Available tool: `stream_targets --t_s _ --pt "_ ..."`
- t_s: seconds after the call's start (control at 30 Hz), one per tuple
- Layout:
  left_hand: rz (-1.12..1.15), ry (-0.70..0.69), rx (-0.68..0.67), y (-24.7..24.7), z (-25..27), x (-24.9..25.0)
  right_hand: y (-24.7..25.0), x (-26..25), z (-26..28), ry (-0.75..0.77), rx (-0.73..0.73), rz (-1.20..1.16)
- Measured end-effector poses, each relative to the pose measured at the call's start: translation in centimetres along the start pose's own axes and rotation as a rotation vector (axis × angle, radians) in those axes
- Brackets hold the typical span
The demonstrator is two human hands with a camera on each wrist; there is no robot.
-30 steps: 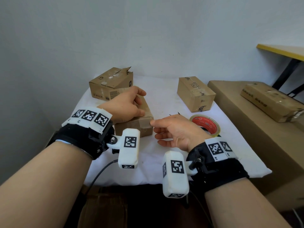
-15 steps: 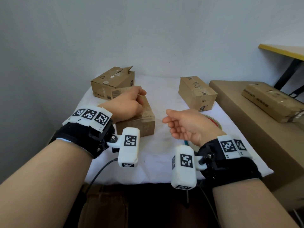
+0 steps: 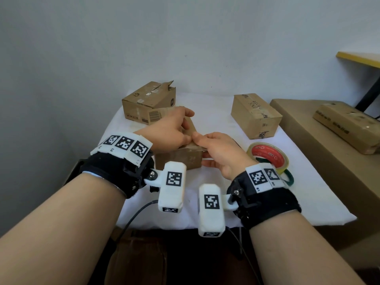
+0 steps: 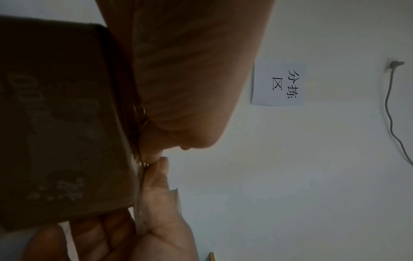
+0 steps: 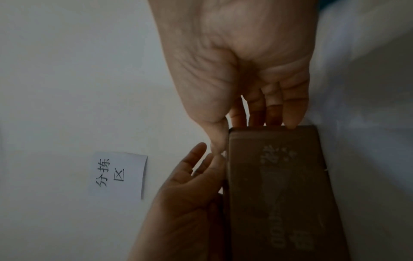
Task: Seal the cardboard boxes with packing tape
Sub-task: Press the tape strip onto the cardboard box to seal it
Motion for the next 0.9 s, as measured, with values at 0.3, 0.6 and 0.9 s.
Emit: stream_targets --t_s 0.3,0.6,0.9 --pt "-0.032 -0.013 -0.033 0.1 -0.1 -0.1 0.7 -0.5 0.6 -0.042 -0.066 -0.083" --pt "-0.008 -0.036 -0.032 0.2 0.0 -0.2 0.3 -0.2 0.6 0.027 -0.045 0.037" --pt "0.014 -0.164 -0.029 0.2 0.9 -0.5 1.6 -0.4 1.1 0.083 -0.13 -0.034"
Point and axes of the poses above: each hand's wrist, its own z-axis away from the middle knuckle, its own y-axis out of the back of the hand, x = y × z, the point moved 3 cm from there along -z, towards the middle knuckle, and after that the axes turned 4 degrees about -y, right-handed, at the moved point
